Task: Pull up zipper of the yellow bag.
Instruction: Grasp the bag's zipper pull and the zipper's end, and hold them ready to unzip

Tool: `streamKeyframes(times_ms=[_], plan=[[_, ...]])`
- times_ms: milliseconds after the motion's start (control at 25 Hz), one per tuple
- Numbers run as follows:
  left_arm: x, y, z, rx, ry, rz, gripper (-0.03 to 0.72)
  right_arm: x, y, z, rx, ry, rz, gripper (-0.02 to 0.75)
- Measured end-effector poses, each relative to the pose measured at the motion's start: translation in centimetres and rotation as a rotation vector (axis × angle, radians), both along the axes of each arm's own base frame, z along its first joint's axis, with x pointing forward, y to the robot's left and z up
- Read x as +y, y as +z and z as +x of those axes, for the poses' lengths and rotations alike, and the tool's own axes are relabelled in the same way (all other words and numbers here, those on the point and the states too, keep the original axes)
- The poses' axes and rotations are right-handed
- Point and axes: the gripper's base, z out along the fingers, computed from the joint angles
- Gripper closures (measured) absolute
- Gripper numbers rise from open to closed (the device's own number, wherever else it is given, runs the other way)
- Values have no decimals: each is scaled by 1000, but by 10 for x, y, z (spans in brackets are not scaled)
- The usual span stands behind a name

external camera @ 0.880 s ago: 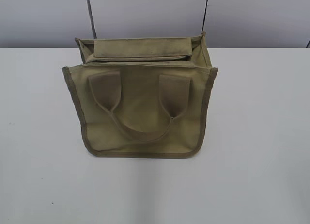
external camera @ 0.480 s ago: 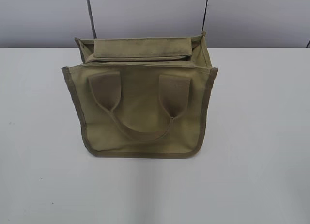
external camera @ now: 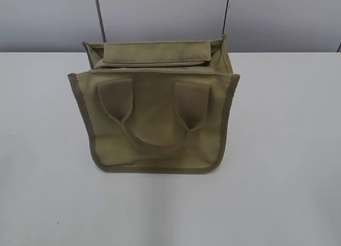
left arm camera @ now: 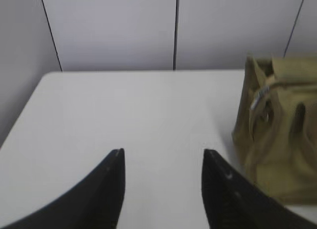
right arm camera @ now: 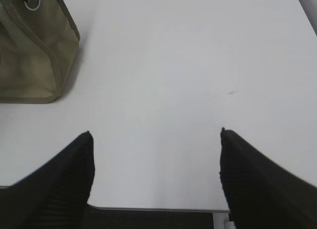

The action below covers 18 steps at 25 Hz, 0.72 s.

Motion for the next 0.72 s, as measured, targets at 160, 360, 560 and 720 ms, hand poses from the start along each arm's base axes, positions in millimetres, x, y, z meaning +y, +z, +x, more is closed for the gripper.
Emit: streamKeyframes(times_ms=[160,360,560,720], plan=[[3,13,32,-61,28,-13,287,0,0,0,0,1,0,160],[7,3,80,-79,58,-52,287,0,0,0,0,1,0,160],[14,-43,115,-150,138,-68,287,0,0,0,0,1,0,160],[16,-72,134,-111,168,-106,287,0,0,0,0,1,0,160]])
